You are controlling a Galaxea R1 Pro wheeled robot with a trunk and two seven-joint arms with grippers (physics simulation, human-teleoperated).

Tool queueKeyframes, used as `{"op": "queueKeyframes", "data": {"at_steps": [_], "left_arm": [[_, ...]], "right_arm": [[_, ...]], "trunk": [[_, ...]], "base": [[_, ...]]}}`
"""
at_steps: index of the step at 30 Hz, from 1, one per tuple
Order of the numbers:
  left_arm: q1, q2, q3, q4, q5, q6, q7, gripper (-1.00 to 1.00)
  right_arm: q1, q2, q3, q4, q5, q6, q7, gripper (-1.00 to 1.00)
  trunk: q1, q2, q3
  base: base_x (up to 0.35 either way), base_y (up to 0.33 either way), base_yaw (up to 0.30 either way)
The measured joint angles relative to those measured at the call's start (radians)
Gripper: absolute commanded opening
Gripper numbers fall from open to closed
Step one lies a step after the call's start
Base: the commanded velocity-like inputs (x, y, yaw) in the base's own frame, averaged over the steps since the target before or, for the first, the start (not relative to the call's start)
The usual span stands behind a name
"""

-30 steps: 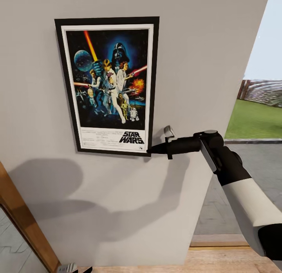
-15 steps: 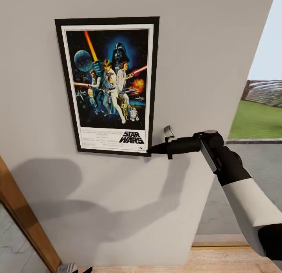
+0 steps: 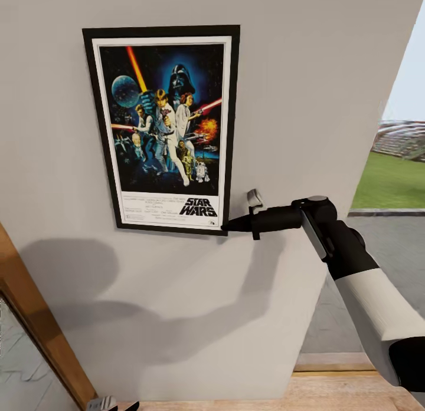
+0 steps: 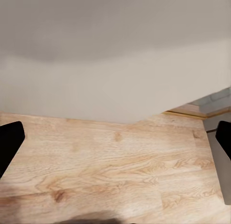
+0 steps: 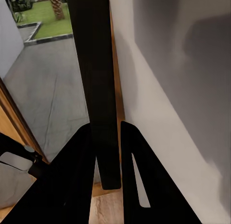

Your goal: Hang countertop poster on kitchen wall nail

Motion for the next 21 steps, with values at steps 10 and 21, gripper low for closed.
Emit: {"op": "queueKeyframes", "data": {"at_steps": [10, 21], "left_arm": [[0.000, 0.000, 0.000, 0.000, 0.000, 0.000, 0.000, 1.00], [0.000, 0.000, 0.000, 0.000, 0.000, 0.000, 0.000, 1.00]], "right_arm": [[0.000, 0.000, 0.000, 0.000, 0.000, 0.000, 0.000, -1.00], [0.000, 0.000, 0.000, 0.000, 0.000, 0.000, 0.000, -1.00]], "trunk": [[0.000, 0.000, 0.000], [0.000, 0.000, 0.000]], "base": [[0.000, 0.051, 0.000], [0.000, 0.029, 0.000]]}}
